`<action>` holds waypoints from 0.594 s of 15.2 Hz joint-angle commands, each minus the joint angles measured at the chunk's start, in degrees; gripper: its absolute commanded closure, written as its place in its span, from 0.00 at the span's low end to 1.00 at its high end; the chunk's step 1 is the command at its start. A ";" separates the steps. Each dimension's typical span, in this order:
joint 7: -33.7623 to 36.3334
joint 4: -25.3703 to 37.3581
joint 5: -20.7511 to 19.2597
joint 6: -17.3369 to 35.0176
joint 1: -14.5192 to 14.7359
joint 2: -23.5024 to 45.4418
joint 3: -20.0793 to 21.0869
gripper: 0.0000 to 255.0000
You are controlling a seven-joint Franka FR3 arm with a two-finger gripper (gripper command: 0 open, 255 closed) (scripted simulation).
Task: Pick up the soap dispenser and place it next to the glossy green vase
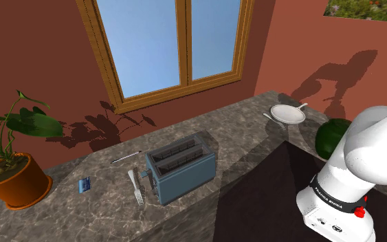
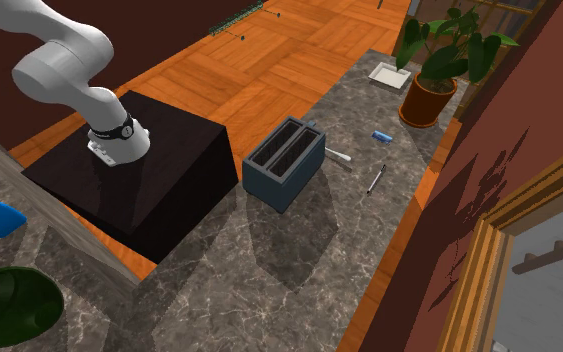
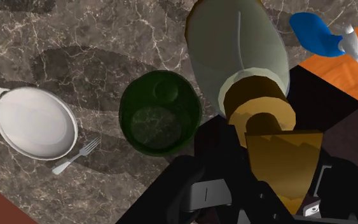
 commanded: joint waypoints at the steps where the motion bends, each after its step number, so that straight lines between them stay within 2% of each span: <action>1: 0.25 -1.19 -0.47 1.31 0.17 -0.37 -0.52 1.00; 9: 1.42 -6.51 -2.16 6.73 0.06 -1.63 -2.05 1.00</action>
